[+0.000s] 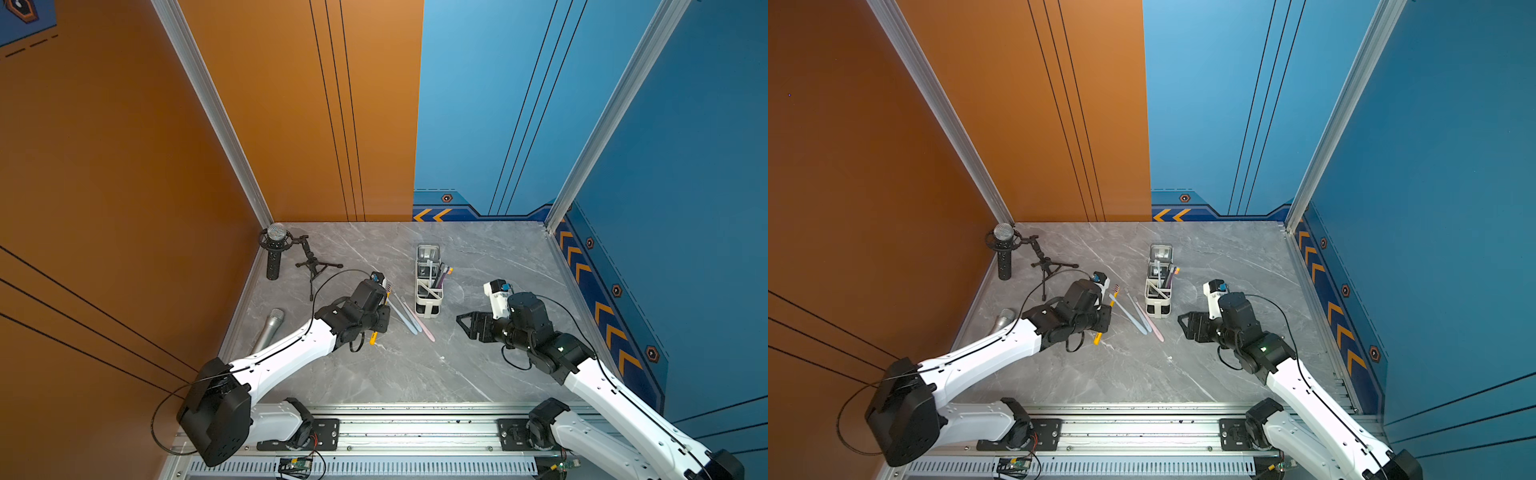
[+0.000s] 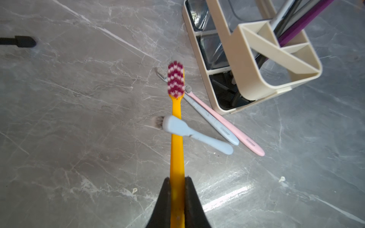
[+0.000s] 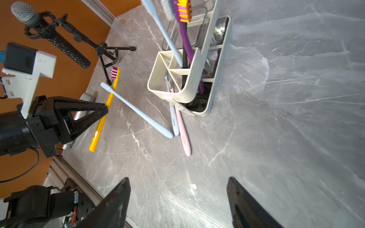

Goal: Place the toothbrush into the toothbrush holder
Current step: Pick up the toothbrush from the center of the board.

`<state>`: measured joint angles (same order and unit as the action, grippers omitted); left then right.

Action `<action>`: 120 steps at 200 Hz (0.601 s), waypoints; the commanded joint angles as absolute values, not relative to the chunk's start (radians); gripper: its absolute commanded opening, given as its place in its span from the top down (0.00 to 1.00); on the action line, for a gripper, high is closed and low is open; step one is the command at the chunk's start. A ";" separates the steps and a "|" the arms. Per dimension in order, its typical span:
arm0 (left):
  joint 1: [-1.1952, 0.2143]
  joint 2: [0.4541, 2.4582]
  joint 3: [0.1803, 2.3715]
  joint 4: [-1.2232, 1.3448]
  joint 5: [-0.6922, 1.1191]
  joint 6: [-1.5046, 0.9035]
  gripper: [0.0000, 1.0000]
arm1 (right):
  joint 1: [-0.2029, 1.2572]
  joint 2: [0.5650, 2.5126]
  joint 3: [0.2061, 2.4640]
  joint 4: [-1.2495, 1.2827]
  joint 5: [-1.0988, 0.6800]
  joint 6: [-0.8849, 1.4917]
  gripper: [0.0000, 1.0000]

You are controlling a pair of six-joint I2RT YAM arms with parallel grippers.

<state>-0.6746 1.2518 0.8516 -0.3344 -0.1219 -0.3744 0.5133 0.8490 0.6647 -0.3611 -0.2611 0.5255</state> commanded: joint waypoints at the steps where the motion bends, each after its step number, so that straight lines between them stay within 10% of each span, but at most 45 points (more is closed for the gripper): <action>1: -0.678 1.185 0.856 -0.353 -0.079 -0.350 1.00 | 0.544 0.861 0.708 -0.288 -0.296 0.547 0.22; 120: -0.728 1.025 0.841 -0.316 0.011 -0.275 1.00 | 0.719 0.966 0.814 -0.163 -0.222 0.567 0.22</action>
